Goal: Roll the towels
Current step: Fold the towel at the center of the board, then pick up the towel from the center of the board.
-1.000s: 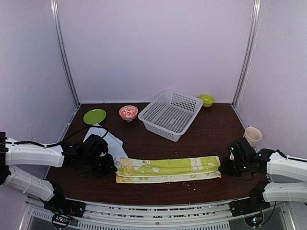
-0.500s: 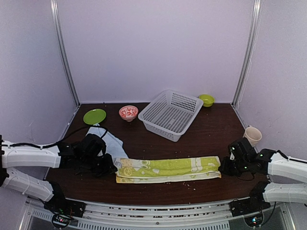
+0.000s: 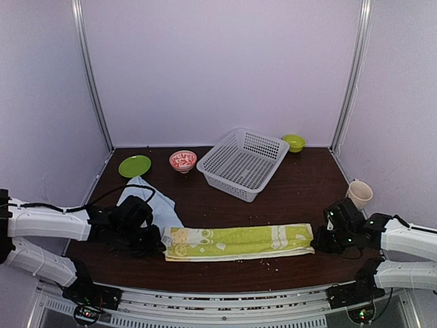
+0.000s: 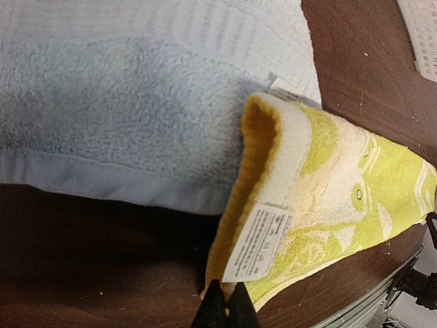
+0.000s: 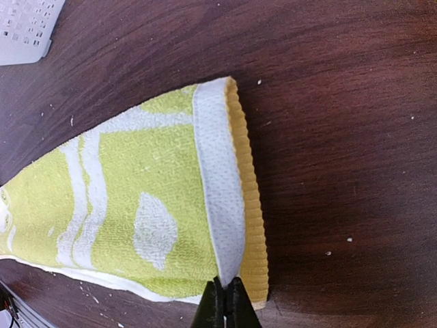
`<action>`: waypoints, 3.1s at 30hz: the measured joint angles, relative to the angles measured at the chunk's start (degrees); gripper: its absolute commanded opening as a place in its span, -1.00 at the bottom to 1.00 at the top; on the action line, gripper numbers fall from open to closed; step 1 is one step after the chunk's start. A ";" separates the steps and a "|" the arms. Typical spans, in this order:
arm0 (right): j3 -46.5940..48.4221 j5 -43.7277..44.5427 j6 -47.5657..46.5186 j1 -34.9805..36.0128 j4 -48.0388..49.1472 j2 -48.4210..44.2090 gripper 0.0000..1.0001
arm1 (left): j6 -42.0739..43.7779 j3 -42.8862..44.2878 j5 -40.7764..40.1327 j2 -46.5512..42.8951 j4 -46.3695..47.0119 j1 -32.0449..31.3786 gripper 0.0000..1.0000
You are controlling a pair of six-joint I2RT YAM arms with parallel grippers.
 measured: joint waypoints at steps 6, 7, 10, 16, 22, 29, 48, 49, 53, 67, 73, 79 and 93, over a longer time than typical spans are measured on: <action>-0.15 -0.90 -0.17 0.00 -0.39 -0.15 -0.09 | 1.97 -0.04 0.48 0.92 -0.07 0.00 -0.45; -0.13 -1.03 -0.28 0.00 -0.57 -0.24 0.04 | 2.21 -0.04 0.55 1.07 -0.11 0.00 -0.38; 0.66 -1.18 -1.38 0.00 -2.54 -1.38 0.19 | 3.34 0.15 0.76 1.05 -1.16 0.00 -0.17; 7.10 0.76 -3.30 0.00 -6.29 -4.13 0.08 | 6.95 4.35 0.17 -2.56 -9.27 0.00 -0.03; 10.86 2.80 -5.79 0.00 -1.81 1.77 -0.34 | 12.79 13.73 -2.99 -4.79 -13.70 0.28 -0.52; 11.10 1.64 -5.68 0.00 7.67 16.59 -0.41 | 19.26 24.41 -1.92 10.75 -10.69 0.50 -0.96; 11.19 1.53 -2.99 -5.25 20.98 30.40 -0.09 | 23.96 21.90 1.27 27.85 -2.73 6.27 -1.00; 11.23 1.46 -2.86 -5.64 21.59 30.67 -0.03 | 24.11 21.92 1.22 28.02 -2.27 6.25 -1.00; 11.98 0.74 -2.75 -6.82 23.30 31.67 0.13 | 24.85 21.94 1.01 28.41 -0.81 6.25 -1.00; 11.91 4.37 -4.70 -1.53 7.85 8.46 -0.04 | 26.80 23.26 0.68 18.64 -6.27 4.39 -0.43; 9.86 4.42 -3.98 3.41 9.05 11.61 -0.09 | 26.73 29.22 1.09 21.31 -6.29 -2.56 -0.53; 7.37 4.79 -3.23 4.50 11.67 19.58 -0.13 | 25.73 29.51 1.46 29.59 -5.55 -6.34 -0.66; 2.38 7.19 -0.87 5.14 6.54 8.50 0.23 | 24.37 23.54 0.94 29.14 -2.19 -7.08 -0.64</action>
